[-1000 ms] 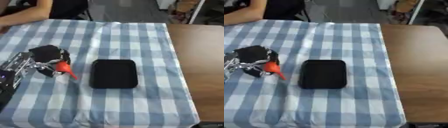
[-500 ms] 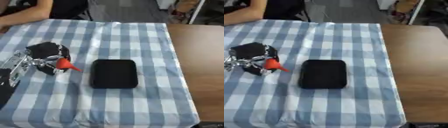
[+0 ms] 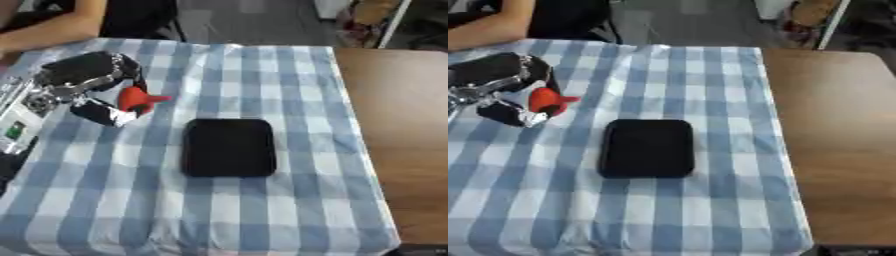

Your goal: Pick up objects on the table and place them in the box.

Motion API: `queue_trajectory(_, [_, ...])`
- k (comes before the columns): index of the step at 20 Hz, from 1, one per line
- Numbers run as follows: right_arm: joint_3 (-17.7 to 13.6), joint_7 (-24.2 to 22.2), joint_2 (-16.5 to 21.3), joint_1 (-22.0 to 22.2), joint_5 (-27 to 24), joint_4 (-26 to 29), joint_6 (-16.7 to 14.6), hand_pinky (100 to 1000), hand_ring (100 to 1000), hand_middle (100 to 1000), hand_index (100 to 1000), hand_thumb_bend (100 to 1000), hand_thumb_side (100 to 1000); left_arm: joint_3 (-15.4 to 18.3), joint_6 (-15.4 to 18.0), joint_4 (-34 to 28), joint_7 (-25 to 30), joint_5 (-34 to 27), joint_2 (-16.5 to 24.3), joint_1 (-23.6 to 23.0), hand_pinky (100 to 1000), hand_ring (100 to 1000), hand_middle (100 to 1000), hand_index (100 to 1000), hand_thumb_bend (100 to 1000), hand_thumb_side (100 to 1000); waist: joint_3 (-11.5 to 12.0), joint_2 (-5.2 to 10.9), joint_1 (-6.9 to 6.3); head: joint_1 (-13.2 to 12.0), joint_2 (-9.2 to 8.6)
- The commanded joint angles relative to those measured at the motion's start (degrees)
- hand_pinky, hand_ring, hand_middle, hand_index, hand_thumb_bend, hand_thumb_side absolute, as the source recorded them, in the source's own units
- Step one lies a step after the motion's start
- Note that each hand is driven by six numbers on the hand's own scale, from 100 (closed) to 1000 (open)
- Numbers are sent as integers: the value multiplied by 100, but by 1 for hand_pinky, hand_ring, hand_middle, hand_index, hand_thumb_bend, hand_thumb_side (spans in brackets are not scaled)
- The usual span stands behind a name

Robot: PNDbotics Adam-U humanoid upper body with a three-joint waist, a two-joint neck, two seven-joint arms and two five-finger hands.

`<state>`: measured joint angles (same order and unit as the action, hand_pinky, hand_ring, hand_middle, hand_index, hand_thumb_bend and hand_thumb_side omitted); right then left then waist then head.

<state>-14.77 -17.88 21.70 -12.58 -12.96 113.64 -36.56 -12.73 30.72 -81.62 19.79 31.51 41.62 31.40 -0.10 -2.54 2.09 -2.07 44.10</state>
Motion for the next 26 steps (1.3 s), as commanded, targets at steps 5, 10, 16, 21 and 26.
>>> queue_trajectory(5, [-23,-7,141,-31,-8,95,9,585,782,825,870,100,400,1,-39,-228,197,-203,145,244,100,134,364,444,100,289,-7,78,-18,-20,2])
queue_trajectory(10, [-11,-19,133,-29,-17,95,13,585,782,825,870,100,400,-151,15,-141,326,-232,-89,514,100,137,357,439,100,296,-12,90,-14,-39,2])
queue_trajectory(16, [8,-42,120,-40,-41,95,16,585,782,825,870,100,401,-469,264,149,504,-47,-606,1010,100,140,349,437,100,294,-41,94,-10,-78,2])
queue_trajectory(21, [25,-65,115,-56,-65,95,17,584,781,825,870,100,401,-727,571,446,512,337,-1026,1320,100,142,344,437,100,283,-86,90,-9,-102,2])
queue_trajectory(26, [35,-84,108,-67,-87,95,19,585,782,825,870,100,400,-893,822,674,448,638,-1295,1433,100,143,343,438,100,276,-111,88,-4,-102,2])
